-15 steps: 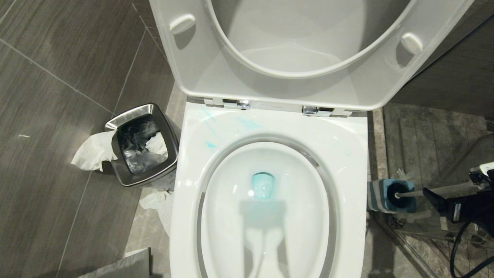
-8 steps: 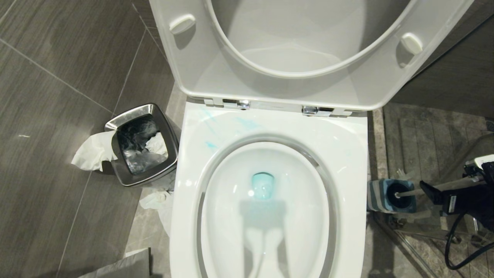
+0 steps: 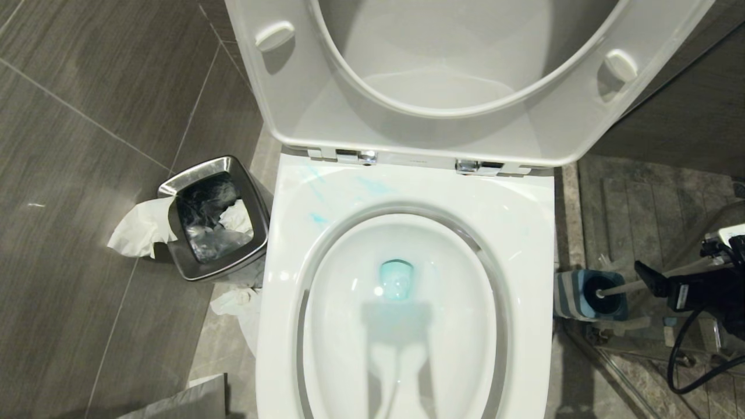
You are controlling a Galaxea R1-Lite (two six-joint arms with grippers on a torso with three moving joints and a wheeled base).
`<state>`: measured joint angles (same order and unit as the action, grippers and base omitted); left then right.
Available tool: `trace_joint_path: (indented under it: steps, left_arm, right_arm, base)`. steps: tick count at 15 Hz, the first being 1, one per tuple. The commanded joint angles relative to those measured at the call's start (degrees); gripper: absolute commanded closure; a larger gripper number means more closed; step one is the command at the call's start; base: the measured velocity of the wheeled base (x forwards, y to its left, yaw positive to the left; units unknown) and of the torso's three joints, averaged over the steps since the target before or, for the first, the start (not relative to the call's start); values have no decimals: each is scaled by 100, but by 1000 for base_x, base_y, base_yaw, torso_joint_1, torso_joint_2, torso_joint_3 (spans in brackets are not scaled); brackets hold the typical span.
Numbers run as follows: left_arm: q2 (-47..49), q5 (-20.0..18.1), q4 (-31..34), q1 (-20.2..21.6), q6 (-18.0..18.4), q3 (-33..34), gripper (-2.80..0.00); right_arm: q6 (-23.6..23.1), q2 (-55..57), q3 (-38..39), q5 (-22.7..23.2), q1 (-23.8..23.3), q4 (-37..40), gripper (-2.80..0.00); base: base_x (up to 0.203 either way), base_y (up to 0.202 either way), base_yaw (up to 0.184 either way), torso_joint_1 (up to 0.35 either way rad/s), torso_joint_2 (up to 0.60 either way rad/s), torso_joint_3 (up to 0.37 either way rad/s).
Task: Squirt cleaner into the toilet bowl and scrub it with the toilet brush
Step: Scrub the toilet bowl
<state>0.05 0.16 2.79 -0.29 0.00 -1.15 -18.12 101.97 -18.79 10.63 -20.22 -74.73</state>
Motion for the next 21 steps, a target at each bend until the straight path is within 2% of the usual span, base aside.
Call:
trace_joint_path:
  steps: [1, 2, 11, 14, 16, 21]
  left_arm:
    - [4, 2, 2, 3, 0, 0, 0]
    - [4, 2, 2, 3, -1, 0, 0]
    - [4, 2, 2, 3, 0, 0, 0]
    - [2, 2, 2, 3, 0, 0, 0]
    - [-5, 2, 2, 3, 0, 0, 0]
    - [4, 2, 2, 3, 0, 0, 0]
  right_arm:
    - [159, 33, 22, 13, 1, -150, -280]
    - [259, 42, 29, 9, 1, -182, 0]
    - [409, 25, 182, 18, 89, -217, 0]
    - [643, 25, 183, 44, 106, -490, 0]
    - [588, 12, 211, 33, 150, -491, 0]
    - [464, -337, 931, -195, 150, -508, 0]
  base:
    - [0, 0, 0, 0, 0, 0]
    - [0, 0, 0, 0, 0, 0]
    - [0, 0, 0, 0, 0, 0]
    - [0, 0, 0, 0, 0, 0]
    - [0, 0, 0, 0, 0, 0]
    - [0, 0, 0, 0, 0, 0]
